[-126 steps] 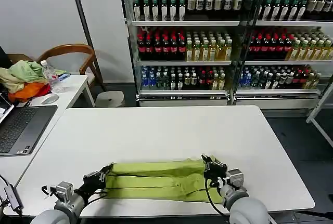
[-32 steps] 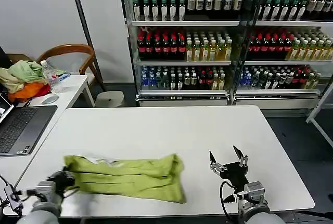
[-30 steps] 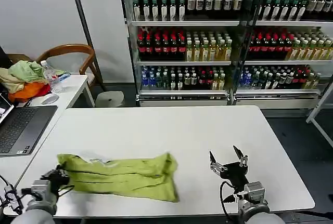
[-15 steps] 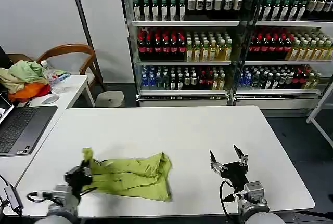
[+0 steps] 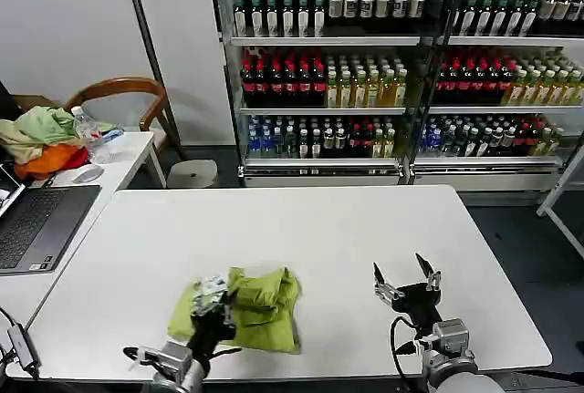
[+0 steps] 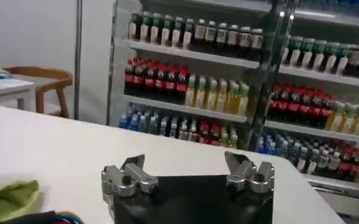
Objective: Fold and organize the clothes.
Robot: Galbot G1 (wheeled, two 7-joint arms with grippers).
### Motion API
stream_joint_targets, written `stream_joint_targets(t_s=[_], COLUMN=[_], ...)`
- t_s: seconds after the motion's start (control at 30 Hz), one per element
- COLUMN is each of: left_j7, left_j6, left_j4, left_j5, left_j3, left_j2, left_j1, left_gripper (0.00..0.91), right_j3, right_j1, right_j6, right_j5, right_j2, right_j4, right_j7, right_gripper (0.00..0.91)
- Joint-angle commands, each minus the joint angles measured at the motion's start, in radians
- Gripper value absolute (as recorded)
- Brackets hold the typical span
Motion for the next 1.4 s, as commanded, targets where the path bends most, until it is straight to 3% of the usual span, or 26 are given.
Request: stream_joint_targets(t_s=[0.03,0.47,0.5,0.53,0.57,0.83,1.0,1.2,1.3,1.4], left_j7=[0.037,0.036,0.037,0.037,0.038,0.073,0.095,0.022,-0.074,-0.111], left_j6=[-0.023,-0.024,-0.024,-0.024,-0.026,-0.170,-0.246,-0.119,0.074,0.128], left_j4=[0.049,0.129,0.130,0.130,0.130,0.098,-0.015,0.047,0.085,0.110], left_j5=[0.005,-0.049,-0.048,-0.047,-0.046,-0.053,-0.127,-0.165,-0.272,-0.305], left_j3=[0.110,0.122,0.127,0.134,0.139,0.132,0.038,-0.194,-0.229,-0.224], left_j2=[-0.036,-0.045,-0.046,-0.046,-0.047,-0.058,-0.028,0.028,0.050,0.045], left_j1=[-0.057,-0.172,-0.172,-0.169,-0.166,-0.150,-0.102,-0.068,-0.043,-0.037], left_gripper=[0.050,0.050,0.121,0.423,0.907,0.907,0.907,0.907,0.907,0.907], right_j3=[0.003,0.005,0.007,0.009,0.010,0.008,0.002,-0.011,-0.018,-0.022], right_j1=[-0.003,-0.004,-0.005,-0.007,-0.007,-0.002,0.004,0.022,0.032,0.040], right_j6=[-0.001,-0.003,-0.003,-0.003,-0.003,-0.002,-0.002,0.000,0.001,0.001], right_j5=[-0.004,-0.011,-0.011,-0.011,-0.011,-0.011,-0.011,-0.010,-0.009,-0.009], right_j2=[0.002,0.006,0.006,0.006,0.006,0.009,0.005,0.000,-0.003,-0.005], right_j4=[0.002,0.000,0.001,0.002,0.003,0.002,0.000,-0.009,-0.010,-0.012], right_j7=[0.000,-0.001,-0.001,-0.001,-0.002,-0.003,-0.005,-0.007,-0.008,-0.008], right_gripper=[0.907,0.907,0.907,0.907,0.907,0.907,0.907,0.907,0.907,0.907])
